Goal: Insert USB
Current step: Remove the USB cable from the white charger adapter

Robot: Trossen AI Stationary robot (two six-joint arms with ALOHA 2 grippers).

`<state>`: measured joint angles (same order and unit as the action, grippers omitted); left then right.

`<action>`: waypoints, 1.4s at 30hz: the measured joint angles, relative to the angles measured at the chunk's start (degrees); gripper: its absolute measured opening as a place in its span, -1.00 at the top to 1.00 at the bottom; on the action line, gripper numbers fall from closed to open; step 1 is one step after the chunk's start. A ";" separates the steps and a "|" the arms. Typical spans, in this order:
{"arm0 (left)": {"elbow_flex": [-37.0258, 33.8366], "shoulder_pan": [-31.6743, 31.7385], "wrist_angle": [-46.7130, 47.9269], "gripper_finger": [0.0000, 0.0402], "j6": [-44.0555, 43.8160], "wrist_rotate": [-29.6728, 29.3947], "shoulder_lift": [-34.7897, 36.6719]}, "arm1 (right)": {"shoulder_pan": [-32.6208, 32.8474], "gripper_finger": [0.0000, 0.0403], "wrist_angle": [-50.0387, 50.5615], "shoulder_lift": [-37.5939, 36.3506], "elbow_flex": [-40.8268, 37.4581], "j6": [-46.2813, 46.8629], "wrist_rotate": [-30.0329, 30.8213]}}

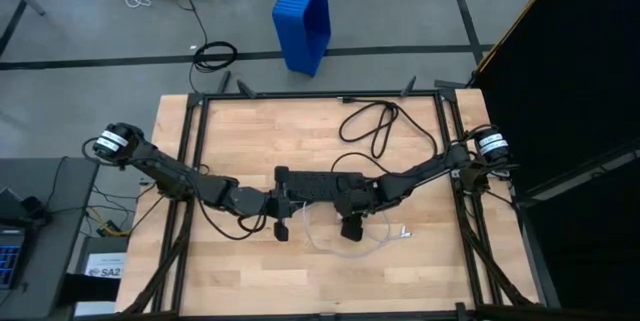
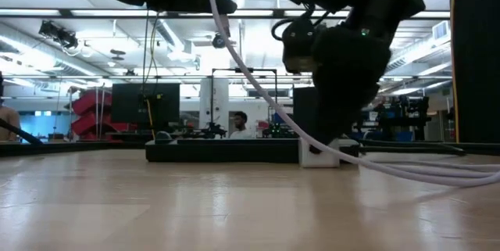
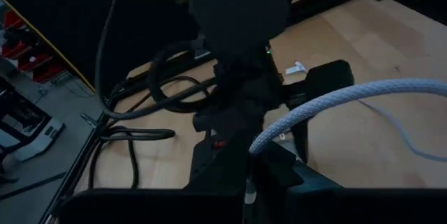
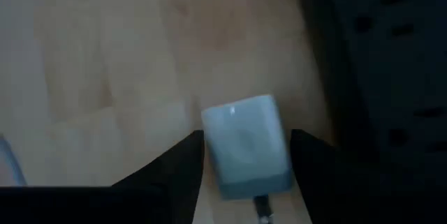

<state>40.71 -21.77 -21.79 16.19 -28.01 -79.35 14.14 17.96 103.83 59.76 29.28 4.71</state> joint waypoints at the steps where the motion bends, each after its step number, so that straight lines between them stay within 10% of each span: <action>1: 0.00 0.01 0.17 1.00 -0.02 0.00 0.00 | 0.08 0.06 -0.27 -0.03 0.01 -0.29 -0.05; 20: 0.00 2.30 5.84 1.00 2.16 -0.13 -0.44 | -0.64 0.16 -19.04 -1.42 0.03 -15.00 -0.25; 42: -0.02 2.26 -4.08 1.00 15.37 -15.23 -8.46 | -0.66 0.27 -34.20 -0.89 0.03 -14.52 -0.36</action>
<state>40.69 -19.51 -25.87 31.55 -43.24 -87.81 13.47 -16.24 102.94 59.79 14.76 4.35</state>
